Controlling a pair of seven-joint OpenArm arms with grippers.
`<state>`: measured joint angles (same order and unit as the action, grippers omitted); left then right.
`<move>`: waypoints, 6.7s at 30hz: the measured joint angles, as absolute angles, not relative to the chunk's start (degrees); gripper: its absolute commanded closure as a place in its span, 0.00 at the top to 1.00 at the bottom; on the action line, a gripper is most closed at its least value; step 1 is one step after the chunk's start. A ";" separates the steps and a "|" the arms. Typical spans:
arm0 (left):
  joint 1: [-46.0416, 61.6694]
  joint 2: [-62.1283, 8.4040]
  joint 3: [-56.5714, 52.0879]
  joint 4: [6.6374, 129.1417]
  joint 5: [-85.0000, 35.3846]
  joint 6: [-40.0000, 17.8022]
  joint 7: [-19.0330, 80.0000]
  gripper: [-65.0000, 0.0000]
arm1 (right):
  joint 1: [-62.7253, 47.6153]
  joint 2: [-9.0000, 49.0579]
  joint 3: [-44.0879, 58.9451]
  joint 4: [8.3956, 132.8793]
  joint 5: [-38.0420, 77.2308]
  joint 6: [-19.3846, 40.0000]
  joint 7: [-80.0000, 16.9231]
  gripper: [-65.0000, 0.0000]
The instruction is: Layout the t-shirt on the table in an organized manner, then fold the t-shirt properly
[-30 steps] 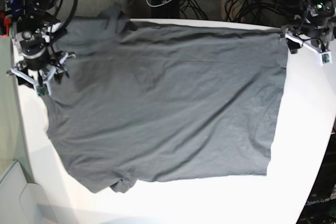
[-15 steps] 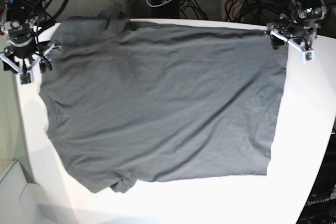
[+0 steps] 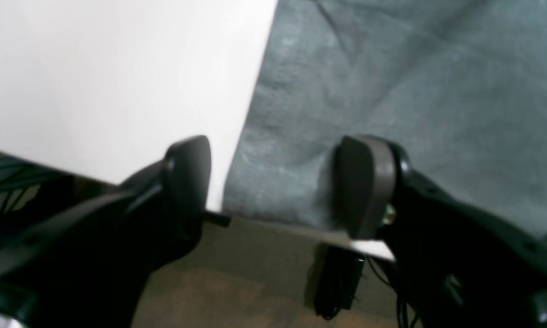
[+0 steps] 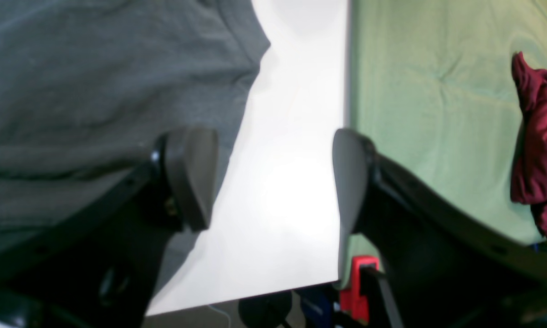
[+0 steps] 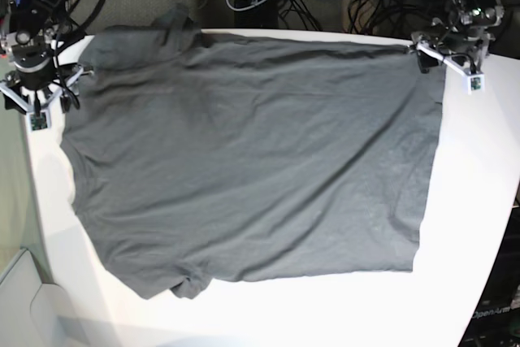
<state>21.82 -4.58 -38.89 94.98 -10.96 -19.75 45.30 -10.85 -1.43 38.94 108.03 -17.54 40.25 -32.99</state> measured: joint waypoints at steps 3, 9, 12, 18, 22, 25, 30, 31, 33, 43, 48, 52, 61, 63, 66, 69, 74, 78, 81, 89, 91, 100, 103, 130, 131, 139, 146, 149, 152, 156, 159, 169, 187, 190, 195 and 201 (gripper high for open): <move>21.69 -4.58 -38.89 94.78 -10.94 -20.03 45.36 0.64 | -12.64 -1.28 38.48 108.14 -17.54 40.27 -32.99 0.63; 20.75 -4.75 -38.85 93.76 -10.94 -20.43 44.73 0.19 | -15.27 -2.74 38.79 108.66 -17.69 40.25 -33.15 0.63; 19.57 -4.75 -38.89 93.34 -10.96 -20.12 45.36 0.00 | -15.35 -4.75 38.83 108.66 -17.54 40.27 -33.06 0.62; 18.33 -5.98 -38.83 92.55 -10.76 -19.70 46.04 0.00 | -15.25 -6.00 38.96 108.77 -17.56 40.25 -48.12 0.63; 18.39 -6.02 -38.83 92.55 -10.70 -19.73 46.02 0.00 | -14.79 -6.02 38.94 108.77 -17.43 40.25 -53.93 0.63; 18.39 -6.02 -38.83 92.55 -10.72 -19.73 46.02 0.00 | -13.82 -6.07 39.35 109.73 -17.50 40.25 -56.16 0.63; 18.39 -6.02 -38.83 92.55 -10.70 -19.73 46.04 0.00 | -13.04 -5.93 39.68 112.20 -17.10 40.25 -59.27 0.63; 18.39 -6.02 -38.83 92.55 -10.70 -19.73 46.02 0.00 | -12.64 -6.09 39.70 112.20 -17.12 40.25 -60.36 0.63; 18.41 -6.02 -38.83 92.55 -10.72 -19.73 46.02 0.00 | -12.12 -6.02 39.70 112.20 -17.23 40.23 -61.98 0.63; 18.41 -6.02 -38.83 92.55 -10.70 -19.73 46.02 0.00 | -10.02 -9.54 39.18 112.20 -17.06 40.23 -65.39 0.66; 18.37 -6.02 -38.83 92.55 -10.70 -19.73 46.02 0.00 | -9.28 -9.41 37.78 112.27 -11.33 40.23 -67.94 0.66; 18.17 -6.02 -38.83 92.55 -10.63 -19.73 46.09 0.00 | -7.66 -9.34 38.30 112.27 -11.51 40.23 -71.16 0.66; 18.04 -6.02 -38.83 92.55 -10.52 -19.73 46.24 0.00 | -7.51 -9.37 38.24 112.07 -11.09 40.23 -71.18 0.66; 18.04 -6.02 -38.83 92.55 -10.52 -19.73 46.24 0.00 | -7.51 -9.37 38.24 111.24 -11.09 40.23 -71.13 0.66; 18.04 -6.02 -38.83 92.55 -10.52 -19.73 46.26 0.00 | -7.51 -9.39 38.24 109.30 -11.07 40.25 -71.16 0.66; 18.02 -6.02 -38.83 92.55 -10.52 -19.73 46.26 0.00 | -7.49 -9.37 38.24 107.83 -11.07 40.25 -71.16 0.66; 18.02 -6.02 -38.83 92.55 -10.52 -19.73 46.24 0.00 | -7.53 -9.37 38.24 106.37 -7.11 40.23 -71.29 0.66; 18.04 -6.00 -38.83 92.62 -10.52 -19.73 46.26 0.00 | -8.80 -9.39 38.22 105.21 -3.66 40.23 -70.48 0.65; 18.04 -6.02 -38.83 92.68 -10.52 -19.73 46.33 0.00 | -8.62 -9.04 38.35 104.03 -3.07 40.07 -70.70 0.65; 18.06 -6.02 -38.89 92.77 -10.52 -19.73 46.46 0.00 | -8.45 -8.93 38.04 103.15 -2.09 40.03 -70.00 0.39; 18.06 -6.00 -38.89 92.77 -10.52 -19.73 46.46 0.00 | -8.32 -8.93 37.91 103.11 -2.22 40.03 -69.71 0.24; 18.09 -6.00 -38.89 93.25 -10.46 -19.73 46.72 0.00 | -8.14 -8.91 37.91 103.31 -2.55 40.03 -69.67 0.00; 18.15 -6.00 -38.89 94.89 -10.28 -19.70 47.07 0.00 | -8.34 -9.10 37.78 104.51 -2.59 40.05 -70.65 0.00; 16.99 -5.78 -39.22 102.74 -10.07 -19.73 52.31 0.00 | -4.91 -9.37 35.70 112.09 0.05 40.23 -71.77 0.00; 16.40 -5.74 -39.22 102.72 -10.11 -19.73 52.07 0.00 | -4.56 -9.34 35.73 112.09 0.03 40.23 -71.96 0.00; 14.72 -5.85 -39.22 102.30 -9.98 -19.70 52.45 0.00 | -1.58 -8.40 35.81 112.09 -0.03 40.23 -72.05 0.00; 12.51 -5.87 -39.22 101.10 -10.26 -19.73 51.70 0.00 | 0.93 -7.49 35.57 111.96 0.10 40.23 -71.85 0.00; 10.28 -5.85 -39.29 99.18 -10.07 -19.70 52.40 0.00 | 1.13 -6.98 34.61 111.83 -0.19 40.23 -71.88 0.00; 7.97 -5.89 -39.27 96.92 -10.39 -19.73 51.59 0.00 | 1.72 -6.79 33.21 111.81 0.08 40.23 -71.77 0.00; 7.62 -5.78 -39.27 96.31 -7.73 -19.70 52.07 0.00 | 1.85 -6.68 32.60 111.81 0.08 40.23 -71.79 0.00; 7.57 -5.67 -39.27 96.64 -5.72 -19.73 52.05 0.00 | 1.85 -6.48 32.60 111.81 0.05 40.23 -71.79 0.00; 6.74 -5.69 -39.29 96.64 -5.15 -19.81 52.31 0.00 | 3.31 -5.54 32.58 111.00 0.10 40.23 -71.61 0.00; -2.76 -5.85 -39.53 87.61 -4.51 -19.53 51.86 0.00 | 10.87 -2.66 32.56 93.67 -0.34 40.25 -64.64 0.00; -3.64 -5.87 -39.53 87.18 -4.69 -19.57 51.37 0.00 | 12.53 -2.00 32.49 92.51 -0.36 40.23 -64.40 0.00; -3.42 -5.85 -39.53 85.86 -4.86 -19.57 51.68 0.01 | 14.48 -1.10 32.45 92.23 -0.16 40.23 -64.40 0.00; -4.95 -5.87 -39.48 85.84 -4.95 -19.57 51.57 0.00 | 15.40 -1.06 32.49 90.52 -0.27 40.23 -64.27 0.00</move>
<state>-4.95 -5.87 -39.48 85.84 -4.95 -19.57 51.57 15.40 -1.06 32.49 90.52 -0.27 40.23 -64.27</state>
